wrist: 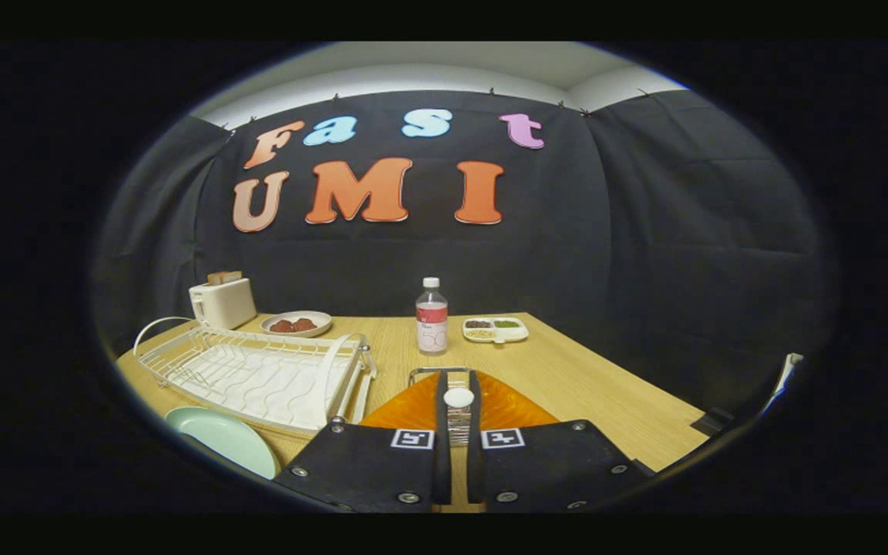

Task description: Take the plate from the dish rack, then take the spoon from the basket and place it into the plate.

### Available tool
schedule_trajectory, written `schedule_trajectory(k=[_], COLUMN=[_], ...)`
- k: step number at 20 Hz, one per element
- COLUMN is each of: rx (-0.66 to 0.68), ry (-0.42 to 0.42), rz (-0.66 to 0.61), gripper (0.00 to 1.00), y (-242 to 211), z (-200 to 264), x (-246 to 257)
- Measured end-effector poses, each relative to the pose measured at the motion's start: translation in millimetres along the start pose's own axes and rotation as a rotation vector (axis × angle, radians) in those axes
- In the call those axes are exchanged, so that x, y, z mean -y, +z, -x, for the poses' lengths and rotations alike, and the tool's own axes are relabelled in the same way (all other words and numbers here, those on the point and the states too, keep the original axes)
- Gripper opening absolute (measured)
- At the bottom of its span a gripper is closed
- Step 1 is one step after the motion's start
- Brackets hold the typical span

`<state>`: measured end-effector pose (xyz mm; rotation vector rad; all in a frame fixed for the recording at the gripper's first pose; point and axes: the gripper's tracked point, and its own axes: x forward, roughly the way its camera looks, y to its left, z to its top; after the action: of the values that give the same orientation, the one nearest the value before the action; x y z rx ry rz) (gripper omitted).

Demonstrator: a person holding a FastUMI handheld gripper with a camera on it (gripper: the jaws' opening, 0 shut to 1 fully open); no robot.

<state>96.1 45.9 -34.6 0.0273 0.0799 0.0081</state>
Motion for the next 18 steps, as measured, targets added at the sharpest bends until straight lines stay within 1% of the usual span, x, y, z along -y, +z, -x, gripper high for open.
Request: schedule_trajectory(k=[4,9,13,18], rx=[0.055,0.103,0.121,0.102], ry=[0.011,0.066,0.140,0.254], rz=[0.008,0.016,0.019,0.016], gripper=[0.08,0.08,0.08,0.08], y=[29.6,51.8,54.5,37.4], z=[41.4,99.1,134.8,158.0], x=[-8.9,-41.1,-83.7,-148.1])
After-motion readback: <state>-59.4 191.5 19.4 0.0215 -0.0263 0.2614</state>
